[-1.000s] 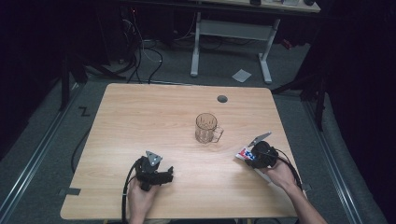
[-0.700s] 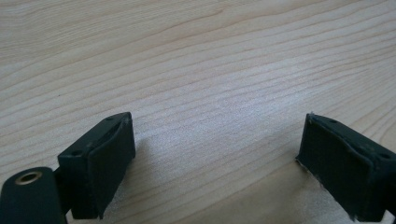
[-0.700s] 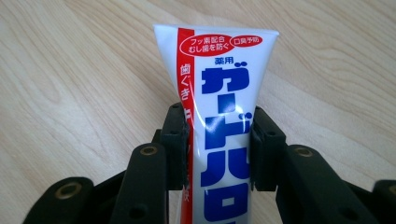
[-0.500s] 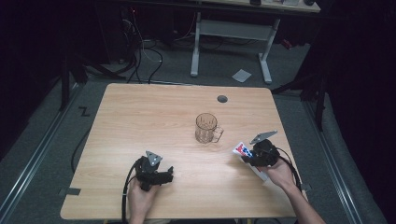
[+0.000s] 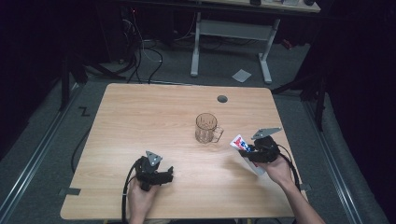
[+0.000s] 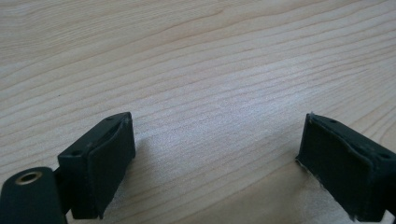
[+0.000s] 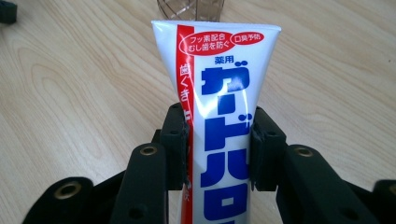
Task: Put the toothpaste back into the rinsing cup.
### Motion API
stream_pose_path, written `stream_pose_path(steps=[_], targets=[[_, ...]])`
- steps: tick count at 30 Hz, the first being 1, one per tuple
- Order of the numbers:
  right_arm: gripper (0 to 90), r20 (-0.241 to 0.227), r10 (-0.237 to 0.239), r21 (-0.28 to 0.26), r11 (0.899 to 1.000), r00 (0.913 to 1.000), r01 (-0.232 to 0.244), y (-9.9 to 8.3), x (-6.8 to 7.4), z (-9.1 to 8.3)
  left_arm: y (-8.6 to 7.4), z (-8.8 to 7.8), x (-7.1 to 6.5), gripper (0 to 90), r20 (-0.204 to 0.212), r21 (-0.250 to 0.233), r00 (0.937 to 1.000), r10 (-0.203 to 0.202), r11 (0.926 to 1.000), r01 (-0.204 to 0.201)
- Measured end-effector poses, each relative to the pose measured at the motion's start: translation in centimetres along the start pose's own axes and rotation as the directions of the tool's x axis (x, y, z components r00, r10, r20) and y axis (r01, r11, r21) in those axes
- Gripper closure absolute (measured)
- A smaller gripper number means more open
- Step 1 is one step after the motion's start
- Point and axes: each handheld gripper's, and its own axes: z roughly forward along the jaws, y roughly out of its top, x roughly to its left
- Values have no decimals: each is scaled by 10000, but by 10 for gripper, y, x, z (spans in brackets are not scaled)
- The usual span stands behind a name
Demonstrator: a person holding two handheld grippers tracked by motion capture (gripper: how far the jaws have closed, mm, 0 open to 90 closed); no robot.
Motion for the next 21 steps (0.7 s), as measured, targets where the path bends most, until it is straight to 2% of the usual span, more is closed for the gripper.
stream_pose_path(steps=[8,21], targets=[[646,-79,95,-639,9979,9999,-100,5,1,-1,0,0,0,109,3,2,10000,1,10000,-1],[645,-220,123,-1144,9933,9997,-148,14,3,0,0,0,0,109,3,-15,10000,-19,10000,19]])
